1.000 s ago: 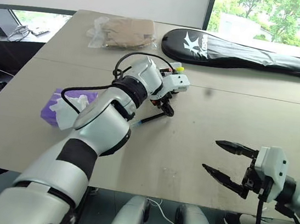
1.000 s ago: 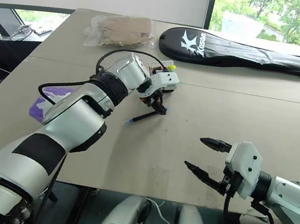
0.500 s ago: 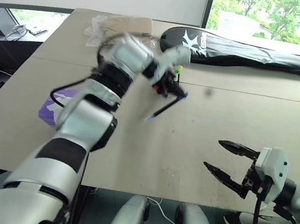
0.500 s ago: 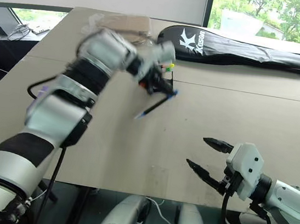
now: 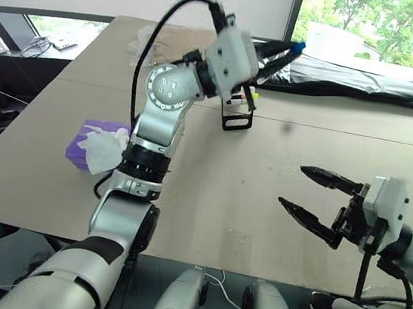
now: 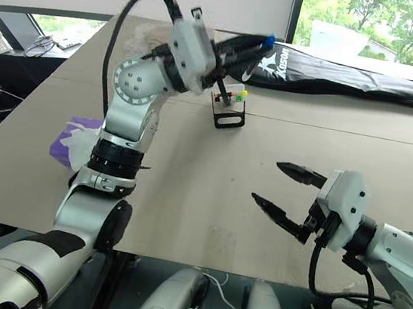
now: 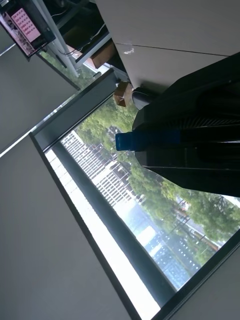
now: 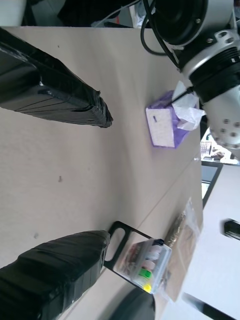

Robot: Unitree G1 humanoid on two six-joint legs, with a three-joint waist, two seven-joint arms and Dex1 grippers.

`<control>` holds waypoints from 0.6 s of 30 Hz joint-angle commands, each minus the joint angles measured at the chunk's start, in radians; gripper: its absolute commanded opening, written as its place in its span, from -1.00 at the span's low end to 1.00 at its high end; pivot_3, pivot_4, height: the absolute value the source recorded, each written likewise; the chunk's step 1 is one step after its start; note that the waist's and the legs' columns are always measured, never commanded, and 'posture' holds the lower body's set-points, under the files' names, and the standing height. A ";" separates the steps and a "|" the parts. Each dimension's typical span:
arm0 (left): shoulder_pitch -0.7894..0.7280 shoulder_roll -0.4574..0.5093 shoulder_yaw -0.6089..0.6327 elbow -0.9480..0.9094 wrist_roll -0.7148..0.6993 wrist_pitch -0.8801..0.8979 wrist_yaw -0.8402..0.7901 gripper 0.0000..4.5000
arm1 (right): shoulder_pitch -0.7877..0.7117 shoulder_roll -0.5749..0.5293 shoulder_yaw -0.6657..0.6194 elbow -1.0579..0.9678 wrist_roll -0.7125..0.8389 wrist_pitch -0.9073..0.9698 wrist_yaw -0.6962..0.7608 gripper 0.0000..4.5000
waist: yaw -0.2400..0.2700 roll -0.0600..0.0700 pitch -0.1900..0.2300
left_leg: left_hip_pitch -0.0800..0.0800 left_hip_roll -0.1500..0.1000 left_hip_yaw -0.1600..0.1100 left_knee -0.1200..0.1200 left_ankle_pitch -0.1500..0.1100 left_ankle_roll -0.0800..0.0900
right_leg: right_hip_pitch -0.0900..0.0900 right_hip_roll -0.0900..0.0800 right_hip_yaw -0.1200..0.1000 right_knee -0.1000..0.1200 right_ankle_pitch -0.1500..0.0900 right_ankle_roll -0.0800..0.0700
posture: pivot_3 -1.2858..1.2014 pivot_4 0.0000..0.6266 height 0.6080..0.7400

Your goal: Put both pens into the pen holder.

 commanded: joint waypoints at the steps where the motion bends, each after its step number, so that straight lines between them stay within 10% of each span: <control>1: -0.008 0.041 -0.018 0.222 0.016 -0.265 -0.022 -0.98 | -0.080 0.020 -0.037 0.002 0.031 -0.002 -0.061 0.57 | -0.001 0.000 0.000 | 0.000 0.000 0.000 0.000 0.000 0.000 | 0.000 0.000 0.000 0.000 0.000 0.000 | 0.03 -0.52 1.00; 8: -0.103 0.080 -0.043 0.549 0.080 -0.530 0.020 -0.98 | -0.127 0.034 -0.038 -0.010 0.043 0.027 -0.142 0.57 | 0.001 -0.001 0.000 | -0.001 -0.001 0.000 0.000 0.000 0.000 | -0.001 0.000 -0.001 0.000 0.000 0.000 | 0.03 -0.52 1.00; 18: -0.146 0.061 -0.028 0.466 -0.075 -0.510 -0.036 -0.98 | -0.057 0.034 -0.056 -0.062 0.042 0.028 -0.184 0.57 | -0.007 -0.001 0.000 | -0.002 -0.001 0.000 0.000 0.000 0.001 | -0.002 0.000 -0.001 0.000 0.000 0.000 | 0.03 -0.52 1.00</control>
